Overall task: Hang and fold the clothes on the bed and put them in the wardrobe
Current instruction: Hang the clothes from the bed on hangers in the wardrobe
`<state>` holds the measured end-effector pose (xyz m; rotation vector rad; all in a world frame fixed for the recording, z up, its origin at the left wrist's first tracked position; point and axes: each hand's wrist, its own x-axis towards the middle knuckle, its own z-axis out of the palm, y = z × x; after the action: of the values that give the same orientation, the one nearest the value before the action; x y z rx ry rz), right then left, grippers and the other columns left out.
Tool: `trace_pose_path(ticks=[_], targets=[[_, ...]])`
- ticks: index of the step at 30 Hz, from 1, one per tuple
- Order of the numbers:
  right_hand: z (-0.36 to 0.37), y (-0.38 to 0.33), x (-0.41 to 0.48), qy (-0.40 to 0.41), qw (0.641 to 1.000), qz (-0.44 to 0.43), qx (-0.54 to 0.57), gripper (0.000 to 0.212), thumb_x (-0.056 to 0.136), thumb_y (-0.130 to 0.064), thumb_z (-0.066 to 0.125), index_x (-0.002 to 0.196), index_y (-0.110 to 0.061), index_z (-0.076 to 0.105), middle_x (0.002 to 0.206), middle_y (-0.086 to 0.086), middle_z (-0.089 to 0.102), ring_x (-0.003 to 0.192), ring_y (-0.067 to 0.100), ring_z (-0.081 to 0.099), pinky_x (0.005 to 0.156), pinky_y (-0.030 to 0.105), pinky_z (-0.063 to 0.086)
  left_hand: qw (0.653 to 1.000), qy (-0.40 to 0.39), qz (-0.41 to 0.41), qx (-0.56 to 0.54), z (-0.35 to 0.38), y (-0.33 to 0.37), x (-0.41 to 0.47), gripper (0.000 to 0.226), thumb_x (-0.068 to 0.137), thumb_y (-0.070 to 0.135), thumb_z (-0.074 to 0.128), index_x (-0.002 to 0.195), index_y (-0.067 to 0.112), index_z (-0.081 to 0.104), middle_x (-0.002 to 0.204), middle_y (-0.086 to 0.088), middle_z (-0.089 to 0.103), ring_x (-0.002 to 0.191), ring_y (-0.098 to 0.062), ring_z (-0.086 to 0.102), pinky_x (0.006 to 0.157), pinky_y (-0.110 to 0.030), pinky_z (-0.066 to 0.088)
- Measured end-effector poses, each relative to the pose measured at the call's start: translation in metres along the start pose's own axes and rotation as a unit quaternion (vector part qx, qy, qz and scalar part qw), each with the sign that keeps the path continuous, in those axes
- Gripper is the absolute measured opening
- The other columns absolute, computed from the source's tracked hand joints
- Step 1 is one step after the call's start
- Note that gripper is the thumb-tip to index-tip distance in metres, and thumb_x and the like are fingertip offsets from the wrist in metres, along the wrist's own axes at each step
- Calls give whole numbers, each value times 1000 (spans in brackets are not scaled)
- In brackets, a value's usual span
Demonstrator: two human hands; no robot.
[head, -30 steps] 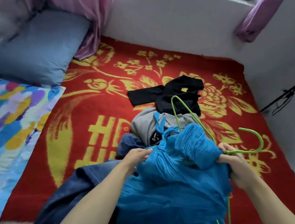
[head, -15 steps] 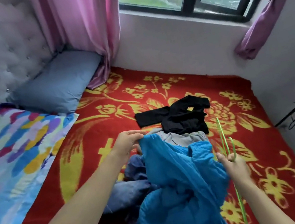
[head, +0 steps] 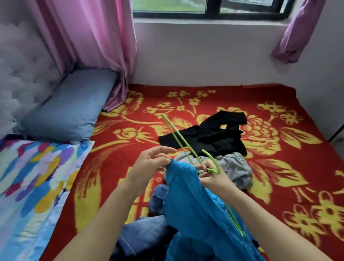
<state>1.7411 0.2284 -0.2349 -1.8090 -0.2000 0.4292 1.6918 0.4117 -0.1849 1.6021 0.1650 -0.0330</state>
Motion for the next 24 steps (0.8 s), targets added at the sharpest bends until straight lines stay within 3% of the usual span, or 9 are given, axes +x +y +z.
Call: trace_pose_path(ticks=[3,7,9,12,14,16,19,22,24], targets=[[8,-2,1,39,998,-34,28,37,88,3,52,65,-16,29,59,-2,41,54,15,33,49,21,35,999,30,-13,-22,0,-1,-1,34,83,-8,45,99,15,64,83,-9,67,77,-17,57,77,-28,46],[5,-7,-5,40,995,-47,84,32,93,-18,56,69,-15,35,59,-2,48,49,9,50,48,22,43,998,53,-26,-36,-3,-6,1,38,81,-8,44,104,17,62,93,-13,70,84,-17,61,78,-26,48],[1,-16,-5,49,994,-62,81,42,87,-9,64,67,-18,28,55,-6,41,48,6,40,48,17,35,998,42,-27,-47,0,-10,2,38,81,-8,43,102,17,62,92,-11,71,81,-12,63,73,-20,47],[-14,-36,-4,63,990,-81,99,47,82,7,62,64,-17,27,56,-4,51,54,10,43,51,20,38,997,58,-34,-34,11,-27,10,33,83,-9,43,101,12,63,87,-3,71,75,-5,61,61,-7,43],[-30,-54,-8,55,987,-96,118,46,82,11,59,64,-16,27,60,-2,62,59,14,51,55,26,43,992,107,-70,13,16,-45,20,23,87,-4,46,96,10,61,80,2,63,70,-5,52,52,-10,40],[-48,-71,-15,47,984,-114,128,46,83,13,57,64,-16,27,62,-4,66,59,10,57,55,22,47,980,131,-129,72,17,-67,32,13,90,1,47,85,9,57,68,0,49,60,-8,41,46,-18,33],[-79,-94,-27,50,978,-139,145,45,81,15,56,61,-16,31,62,-4,65,62,6,62,57,18,51,965,118,-225,65,23,-94,42,10,94,15,47,89,9,52,83,-6,49,73,-18,49,64,-28,35],[-104,-108,-38,74,972,-148,164,49,81,15,55,52,-22,40,65,0,66,64,13,61,58,20,52,937,60,-344,15,38,-115,40,48,94,44,46,124,7,51,123,-10,55,121,-33,48,91,-38,41],[-117,-115,-46,83,968,-155,181,50,78,13,55,48,-25,42,65,0,66,63,14,60,57,20,51,924,-29,-380,-31,54,-125,40,61,90,58,42,125,10,52,116,-13,57,122,-32,48,100,-39,37]])
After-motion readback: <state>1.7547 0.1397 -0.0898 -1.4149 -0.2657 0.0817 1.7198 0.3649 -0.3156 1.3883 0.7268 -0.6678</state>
